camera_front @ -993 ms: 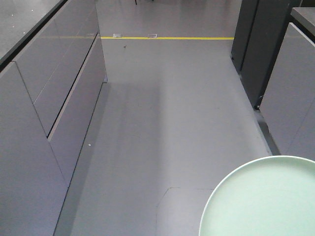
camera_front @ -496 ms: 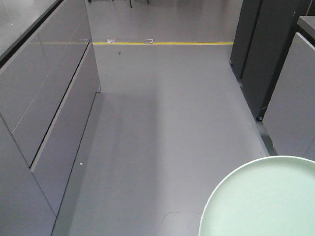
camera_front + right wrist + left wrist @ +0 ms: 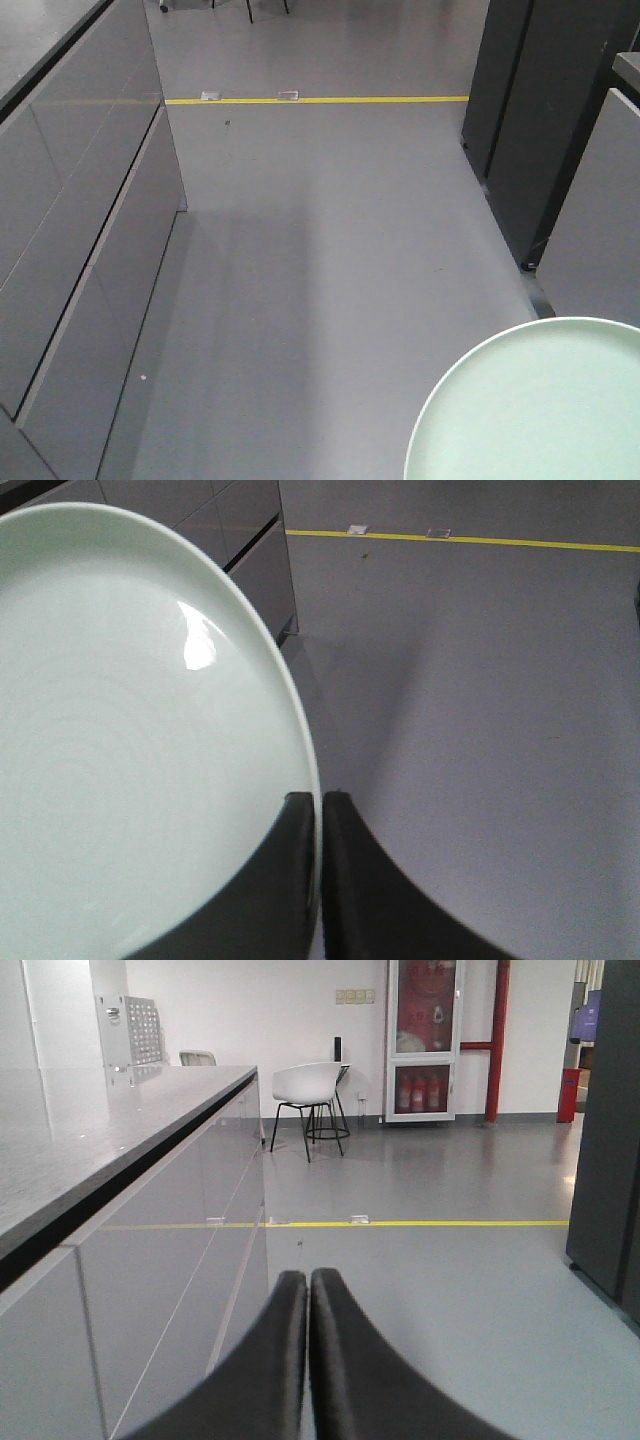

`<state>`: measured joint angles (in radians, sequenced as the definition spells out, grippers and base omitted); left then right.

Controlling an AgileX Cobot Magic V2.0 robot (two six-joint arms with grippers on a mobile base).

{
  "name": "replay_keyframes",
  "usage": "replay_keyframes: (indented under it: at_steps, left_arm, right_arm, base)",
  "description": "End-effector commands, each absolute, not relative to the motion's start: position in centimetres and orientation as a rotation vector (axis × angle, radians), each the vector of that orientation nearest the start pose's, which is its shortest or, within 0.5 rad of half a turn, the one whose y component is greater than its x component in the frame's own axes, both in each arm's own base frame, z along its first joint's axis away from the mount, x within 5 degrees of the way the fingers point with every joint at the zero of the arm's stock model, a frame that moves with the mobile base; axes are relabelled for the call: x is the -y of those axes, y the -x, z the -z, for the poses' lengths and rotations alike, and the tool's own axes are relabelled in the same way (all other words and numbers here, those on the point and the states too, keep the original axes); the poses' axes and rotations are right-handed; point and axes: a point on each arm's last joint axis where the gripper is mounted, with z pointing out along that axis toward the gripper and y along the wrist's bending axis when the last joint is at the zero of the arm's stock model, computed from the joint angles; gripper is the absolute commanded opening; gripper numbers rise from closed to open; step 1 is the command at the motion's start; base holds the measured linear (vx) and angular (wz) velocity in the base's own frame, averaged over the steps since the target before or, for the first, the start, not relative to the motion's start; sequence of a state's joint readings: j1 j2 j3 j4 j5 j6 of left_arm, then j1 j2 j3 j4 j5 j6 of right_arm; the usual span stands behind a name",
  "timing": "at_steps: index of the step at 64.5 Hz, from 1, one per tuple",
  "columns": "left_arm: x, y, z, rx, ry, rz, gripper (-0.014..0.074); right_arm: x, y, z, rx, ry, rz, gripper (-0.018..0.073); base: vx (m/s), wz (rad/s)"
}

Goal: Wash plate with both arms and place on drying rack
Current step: 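Hold the plate in the right gripper while the base drives to the sink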

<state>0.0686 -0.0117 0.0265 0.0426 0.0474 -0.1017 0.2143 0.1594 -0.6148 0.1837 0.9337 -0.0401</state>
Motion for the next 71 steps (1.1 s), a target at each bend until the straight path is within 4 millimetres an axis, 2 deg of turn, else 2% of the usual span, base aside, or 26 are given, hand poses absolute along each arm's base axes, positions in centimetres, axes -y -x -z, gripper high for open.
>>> replay_keyframes:
  at_steps: [1,71]
  left_arm:
    - [-0.38,-5.56,-20.30,-1.468,0.104,0.003,-0.0006]
    - [-0.38,-5.56,-20.30,-1.468,0.104,0.003,-0.0006]
  right_arm:
    - [-1.61,-1.34,-33.33,-1.867,0.219,-0.336,-0.0005]
    - [-1.61,-1.34,-33.33,-1.867,0.219,-0.336,-0.0005]
  base:
    - [0.31,-0.04]
    - [0.27,-0.08]
